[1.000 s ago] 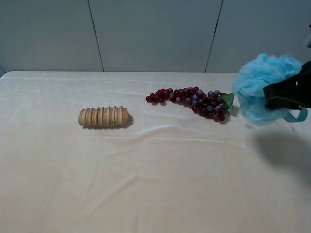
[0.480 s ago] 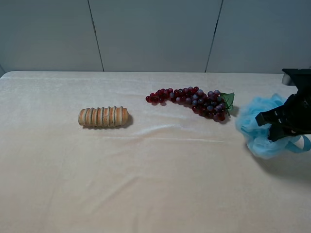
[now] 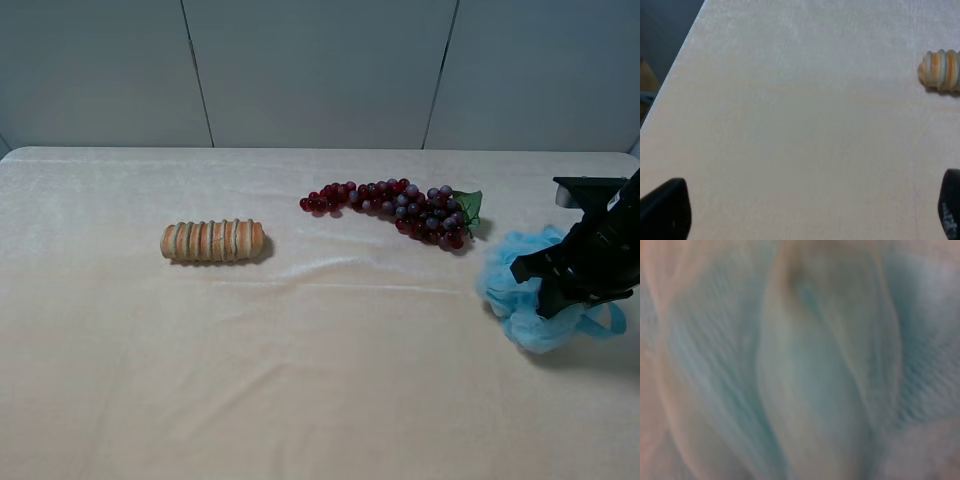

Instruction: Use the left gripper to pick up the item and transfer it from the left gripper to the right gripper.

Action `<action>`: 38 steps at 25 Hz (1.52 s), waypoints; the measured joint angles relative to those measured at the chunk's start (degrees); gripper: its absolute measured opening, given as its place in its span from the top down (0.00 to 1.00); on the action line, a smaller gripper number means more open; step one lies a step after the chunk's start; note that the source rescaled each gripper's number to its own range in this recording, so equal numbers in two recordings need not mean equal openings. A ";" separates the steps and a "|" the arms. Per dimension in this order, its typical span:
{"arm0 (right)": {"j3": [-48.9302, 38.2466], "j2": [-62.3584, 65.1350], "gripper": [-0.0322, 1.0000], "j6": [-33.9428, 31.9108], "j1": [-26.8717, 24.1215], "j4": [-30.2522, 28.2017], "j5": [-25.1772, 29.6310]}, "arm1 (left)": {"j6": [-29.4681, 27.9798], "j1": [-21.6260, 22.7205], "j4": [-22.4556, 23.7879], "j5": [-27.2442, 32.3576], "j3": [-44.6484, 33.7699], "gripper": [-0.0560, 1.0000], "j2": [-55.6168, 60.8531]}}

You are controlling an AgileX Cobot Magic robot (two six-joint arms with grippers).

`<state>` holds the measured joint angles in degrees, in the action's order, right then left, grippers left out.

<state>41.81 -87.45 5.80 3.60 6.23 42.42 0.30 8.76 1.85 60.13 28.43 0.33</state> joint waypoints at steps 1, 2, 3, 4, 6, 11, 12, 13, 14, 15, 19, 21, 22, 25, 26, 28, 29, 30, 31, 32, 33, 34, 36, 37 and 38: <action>0.00 0.00 0.32 0.00 0.00 0.00 0.08 | 0.00 0.00 0.00 0.00 0.00 0.01 0.00; 0.00 0.00 0.21 0.00 0.00 0.00 0.26 | 0.00 0.00 0.00 0.00 0.00 0.01 0.00; 0.00 0.00 0.12 0.00 0.00 0.00 0.39 | 0.00 0.00 0.00 0.00 0.00 0.01 0.00; 0.00 0.00 0.08 0.00 0.00 0.00 0.52 | 0.00 0.00 0.00 0.00 0.00 0.01 0.00; 0.00 0.00 0.03 0.00 0.00 0.05 0.81 | 0.00 0.00 0.00 0.00 0.00 0.01 0.00; 0.02 2.26 0.00 -0.10 0.00 0.28 3.05 | 0.00 0.00 0.00 0.00 0.00 0.01 0.00; 0.02 3.43 0.00 -0.23 0.00 0.28 3.19 | 0.00 0.00 0.00 0.00 0.00 0.01 0.00; 0.02 5.08 0.00 -0.62 0.00 0.28 3.31 | 0.00 0.00 0.00 0.00 0.00 0.01 0.00; 0.02 6.84 0.00 -0.96 0.00 0.28 3.51 | 0.00 0.00 0.00 0.00 0.00 0.01 0.00; 0.02 8.75 0.00 -1.20 0.00 0.28 3.74 | 0.00 0.00 0.00 0.00 0.00 0.01 0.00; 0.02 17.11 0.00 -1.33 0.00 0.28 6.37 | 0.00 0.00 0.00 0.00 0.00 0.01 0.00; 0.42 21.25 0.00 -1.33 0.00 0.23 8.11 | 0.00 0.00 0.00 0.00 0.00 0.01 0.00; 1.09 23.38 0.00 -1.33 0.00 0.23 9.14 | 0.00 0.00 0.00 0.00 0.00 0.01 0.00; 4.36 29.00 0.00 -1.40 0.00 0.12 11.97 | 0.00 0.00 0.00 0.00 0.00 0.01 0.00; 5.84 30.75 0.00 -1.40 0.00 0.12 12.76 | 0.00 0.00 0.00 0.00 0.00 0.01 0.00; 8.48 33.62 0.00 -1.46 0.00 0.12 14.30 | 0.00 0.00 0.00 -0.06 0.00 0.01 0.00; 9.83 35.04 0.00 -1.46 0.00 0.12 14.97 | 0.00 0.00 0.00 -0.06 0.00 0.01 0.00; 11.01 36.35 0.00 -1.46 0.00 0.12 15.86 | 0.00 0.00 0.00 -0.06 0.00 0.01 0.00; 11.80 37.42 0.00 -1.46 0.00 0.12 16.46 | 0.00 0.00 0.00 -0.06 0.00 0.01 0.00; 12.48 38.71 0.00 -1.46 0.00 0.12 17.34 | 0.00 0.00 0.00 -0.06 0.00 0.01 0.00; 12.77 40.03 0.00 -1.46 0.00 0.12 17.82 | 0.00 0.00 0.00 -0.06 0.00 0.01 0.00; 12.87 41.44 0.00 -1.49 0.00 0.12 18.54 | 0.00 0.00 0.00 -0.06 0.00 0.01 0.00; 13.01 44.17 0.00 -1.49 0.00 0.17 20.38 | 0.00 0.00 0.00 -0.06 0.00 0.01 0.00; 13.07 45.79 0.00 -1.49 0.00 0.17 21.33 | 0.00 0.00 0.00 -0.06 0.00 0.01 0.00; 13.07 47.20 0.00 -1.49 0.00 0.17 22.22 | 0.00 0.00 0.00 -0.06 0.00 0.01 0.00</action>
<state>54.88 -40.26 4.31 3.60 6.40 64.64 0.30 8.76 1.85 60.07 28.43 0.33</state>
